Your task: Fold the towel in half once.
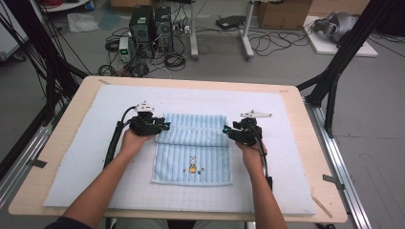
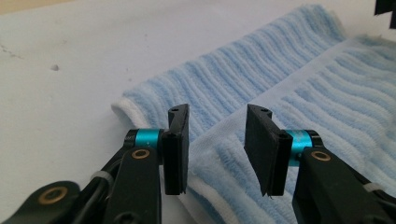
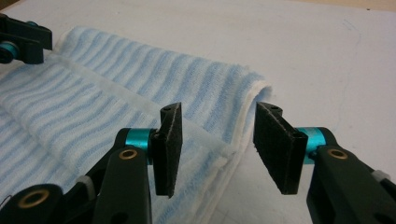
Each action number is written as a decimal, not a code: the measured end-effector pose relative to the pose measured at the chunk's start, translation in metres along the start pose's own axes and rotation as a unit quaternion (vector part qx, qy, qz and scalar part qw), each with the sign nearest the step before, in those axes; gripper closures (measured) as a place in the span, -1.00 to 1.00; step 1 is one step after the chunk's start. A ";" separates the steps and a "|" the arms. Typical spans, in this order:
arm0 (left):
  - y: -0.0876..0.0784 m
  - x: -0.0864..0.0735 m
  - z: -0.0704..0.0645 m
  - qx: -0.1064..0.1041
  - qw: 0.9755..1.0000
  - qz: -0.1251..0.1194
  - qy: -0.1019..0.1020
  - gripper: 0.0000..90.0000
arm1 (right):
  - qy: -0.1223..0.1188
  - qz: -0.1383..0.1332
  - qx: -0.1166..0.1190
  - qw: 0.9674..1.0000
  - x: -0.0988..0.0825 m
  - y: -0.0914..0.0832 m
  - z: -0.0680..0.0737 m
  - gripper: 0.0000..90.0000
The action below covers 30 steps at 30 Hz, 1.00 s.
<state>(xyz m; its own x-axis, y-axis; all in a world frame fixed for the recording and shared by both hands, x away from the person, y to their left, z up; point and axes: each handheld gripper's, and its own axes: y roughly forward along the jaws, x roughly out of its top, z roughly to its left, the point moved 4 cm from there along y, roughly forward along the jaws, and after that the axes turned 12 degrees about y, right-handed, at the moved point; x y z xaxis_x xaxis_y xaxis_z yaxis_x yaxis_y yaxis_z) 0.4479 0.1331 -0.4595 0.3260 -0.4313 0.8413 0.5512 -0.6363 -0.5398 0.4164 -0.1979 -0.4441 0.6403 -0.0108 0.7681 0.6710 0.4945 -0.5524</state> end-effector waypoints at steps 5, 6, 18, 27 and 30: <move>0.006 -0.006 -0.002 0.003 0.999 0.031 0.007 0.37 | 0.018 0.005 -0.006 1.000 -0.003 -0.005 -0.007 -0.04; 0.006 -0.006 -0.002 0.008 0.999 0.036 0.012 0.41 | 0.018 0.007 -0.002 1.000 -0.003 -0.005 -0.008 -0.04; -0.006 -0.014 -0.010 -0.005 1.000 0.012 -0.003 0.95 | -0.028 0.076 -0.012 0.997 -0.013 0.022 0.001 0.73; -0.028 -0.014 -0.021 -0.022 0.999 -0.036 -0.006 0.95 | -0.044 0.060 0.009 0.997 -0.010 0.006 0.007 0.94; -0.037 -0.012 -0.026 -0.030 0.998 -0.055 -0.004 0.96 | -0.049 0.056 0.018 0.997 -0.012 -0.001 0.009 0.94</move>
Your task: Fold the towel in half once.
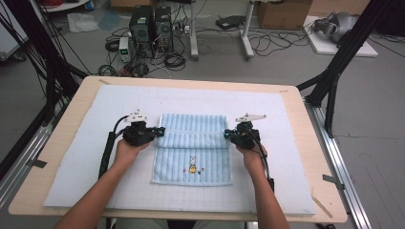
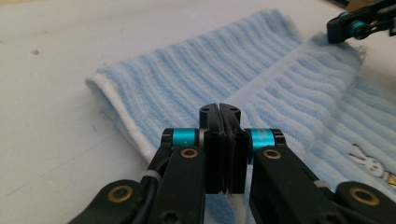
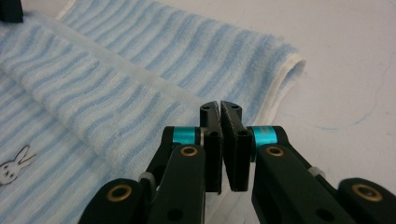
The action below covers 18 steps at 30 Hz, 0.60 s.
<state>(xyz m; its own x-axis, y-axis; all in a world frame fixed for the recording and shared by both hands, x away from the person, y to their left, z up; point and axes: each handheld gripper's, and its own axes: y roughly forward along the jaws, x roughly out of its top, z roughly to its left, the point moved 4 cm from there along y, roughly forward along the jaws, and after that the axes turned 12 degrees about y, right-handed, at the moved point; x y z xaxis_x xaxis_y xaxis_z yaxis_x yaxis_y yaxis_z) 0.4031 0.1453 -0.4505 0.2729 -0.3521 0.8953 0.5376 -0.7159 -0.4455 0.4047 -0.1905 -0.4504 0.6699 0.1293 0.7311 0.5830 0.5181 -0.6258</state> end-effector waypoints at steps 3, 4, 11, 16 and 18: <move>-0.007 0.000 -0.006 -0.005 1.000 -0.011 0.003 0.96 | 0.005 -0.006 0.005 1.000 -0.003 -0.005 0.000 0.93; -0.009 -0.001 -0.008 -0.008 1.000 -0.010 0.003 0.96 | 0.009 -0.008 0.008 1.000 -0.003 -0.006 0.001 0.86; -0.018 -0.005 -0.015 -0.015 1.000 -0.025 0.001 0.96 | 0.045 -0.028 0.020 0.998 0.003 0.000 0.006 -0.11; -0.020 -0.009 -0.017 -0.021 0.999 -0.031 -0.007 0.96 | 0.023 0.011 -0.011 1.000 0.001 0.020 0.008 0.14; -0.021 -0.010 -0.017 -0.020 0.999 -0.035 -0.007 0.96 | 0.015 0.021 -0.014 1.000 -0.001 0.025 0.008 0.32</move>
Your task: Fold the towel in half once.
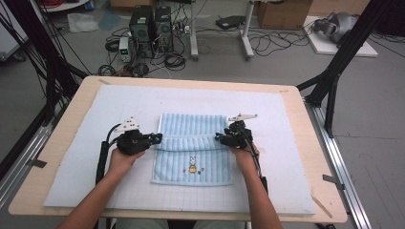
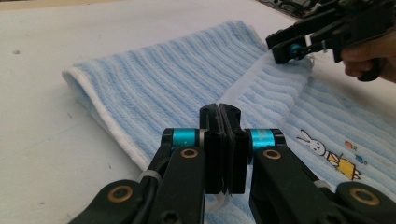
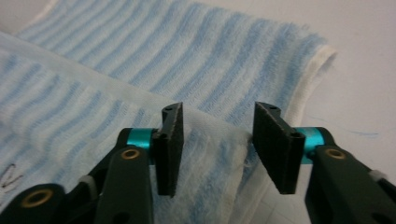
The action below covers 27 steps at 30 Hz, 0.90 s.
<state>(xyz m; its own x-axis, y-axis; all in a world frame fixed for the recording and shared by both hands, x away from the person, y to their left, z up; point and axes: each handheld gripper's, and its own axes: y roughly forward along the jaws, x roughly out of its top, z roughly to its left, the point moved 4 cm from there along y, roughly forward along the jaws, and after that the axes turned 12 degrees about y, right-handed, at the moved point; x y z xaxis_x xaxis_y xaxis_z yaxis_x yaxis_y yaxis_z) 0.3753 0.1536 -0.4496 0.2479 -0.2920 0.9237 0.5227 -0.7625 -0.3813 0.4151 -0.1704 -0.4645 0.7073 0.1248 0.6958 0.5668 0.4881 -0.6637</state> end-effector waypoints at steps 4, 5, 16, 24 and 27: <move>-0.002 -0.002 -0.002 -0.004 1.000 -0.001 -0.003 0.96 | -0.011 0.013 0.006 1.000 -0.004 -0.001 0.003 0.80; -0.003 -0.003 -0.003 -0.005 1.000 0.001 -0.003 0.96 | -0.016 0.008 0.006 1.000 -0.004 -0.003 0.004 0.82; -0.011 -0.009 -0.020 -0.021 1.000 0.008 0.003 0.95 | -0.026 -0.030 0.035 0.999 -0.025 -0.042 0.012 0.82; -0.022 -0.013 -0.036 -0.028 1.000 0.009 0.009 0.95 | -0.032 -0.056 0.058 0.996 -0.047 -0.067 0.021 0.82; -0.027 -0.014 -0.042 -0.026 1.000 0.004 0.010 0.99 | -0.039 -0.063 0.063 0.995 -0.053 -0.075 0.024 0.82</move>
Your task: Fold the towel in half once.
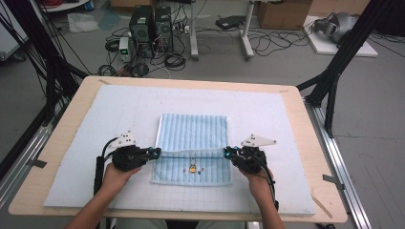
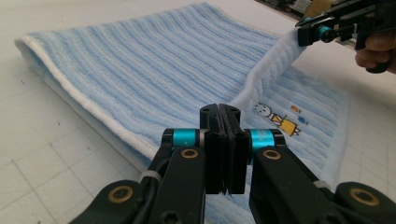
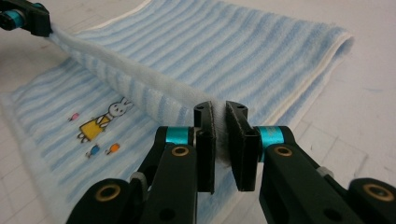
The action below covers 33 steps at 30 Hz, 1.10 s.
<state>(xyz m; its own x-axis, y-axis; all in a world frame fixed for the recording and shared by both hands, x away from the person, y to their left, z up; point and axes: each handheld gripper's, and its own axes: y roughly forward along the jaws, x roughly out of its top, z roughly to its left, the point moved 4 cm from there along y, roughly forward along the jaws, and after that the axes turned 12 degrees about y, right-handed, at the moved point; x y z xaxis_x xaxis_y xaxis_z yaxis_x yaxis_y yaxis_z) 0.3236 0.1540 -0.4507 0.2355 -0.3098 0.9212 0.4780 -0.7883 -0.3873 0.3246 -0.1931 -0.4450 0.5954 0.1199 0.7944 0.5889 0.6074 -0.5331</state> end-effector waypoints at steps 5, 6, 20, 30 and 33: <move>-0.004 -0.004 -0.011 0.006 1.000 0.004 0.002 0.99 | -0.005 -0.002 0.006 1.000 -0.009 -0.013 0.007 0.82; -0.005 -0.005 -0.013 0.007 1.000 0.005 0.004 0.99 | -0.008 -0.001 0.005 1.000 -0.011 -0.015 0.008 0.82; -0.023 -0.012 -0.040 0.019 1.000 0.005 0.004 0.99 | -0.021 0.014 0.015 1.000 -0.031 -0.029 0.021 0.82; -0.029 -0.022 -0.050 0.017 1.000 0.013 -0.008 0.75 | -0.035 0.029 0.008 0.999 -0.044 -0.038 0.025 0.62; -0.030 -0.022 -0.047 0.026 0.999 0.011 -0.020 0.48 | -0.014 0.016 0.011 1.000 -0.041 -0.040 0.024 0.40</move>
<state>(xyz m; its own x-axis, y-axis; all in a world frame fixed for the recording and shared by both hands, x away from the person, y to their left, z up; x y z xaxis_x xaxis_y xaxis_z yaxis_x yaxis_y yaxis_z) 0.2648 0.1595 -0.4573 0.2802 -0.3040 0.9105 0.5150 -0.7529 -0.4098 0.2632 -0.2035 -0.4493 0.5969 0.1614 0.7859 0.5577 0.6206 -0.5511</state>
